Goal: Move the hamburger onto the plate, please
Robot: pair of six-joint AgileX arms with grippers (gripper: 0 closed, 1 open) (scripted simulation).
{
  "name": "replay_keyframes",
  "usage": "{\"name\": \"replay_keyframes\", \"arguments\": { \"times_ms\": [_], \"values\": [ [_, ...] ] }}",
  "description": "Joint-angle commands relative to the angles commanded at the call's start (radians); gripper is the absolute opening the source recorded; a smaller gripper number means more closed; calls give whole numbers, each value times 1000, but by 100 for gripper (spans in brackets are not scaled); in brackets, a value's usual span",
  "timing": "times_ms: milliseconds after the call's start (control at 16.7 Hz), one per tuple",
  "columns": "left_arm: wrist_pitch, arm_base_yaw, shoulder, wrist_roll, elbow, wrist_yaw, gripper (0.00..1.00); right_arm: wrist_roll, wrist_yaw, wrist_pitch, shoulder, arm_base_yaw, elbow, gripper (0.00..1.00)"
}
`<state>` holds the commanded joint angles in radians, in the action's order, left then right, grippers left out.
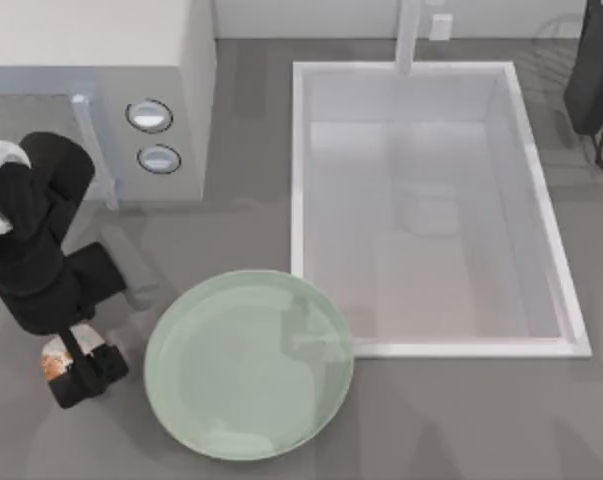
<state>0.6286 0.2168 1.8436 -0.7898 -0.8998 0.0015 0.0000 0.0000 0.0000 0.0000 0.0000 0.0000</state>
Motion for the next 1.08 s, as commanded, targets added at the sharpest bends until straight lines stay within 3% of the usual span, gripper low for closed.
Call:
{"name": "replay_keyframes", "arguments": {
  "times_ms": [720,1080],
  "values": [
    [0,0,0,0,0,0,2,0,0,0,0,0,0,100],
    [0,0,0,0,0,0,0,0,0,0,0,0,0,100]
  ]
}}
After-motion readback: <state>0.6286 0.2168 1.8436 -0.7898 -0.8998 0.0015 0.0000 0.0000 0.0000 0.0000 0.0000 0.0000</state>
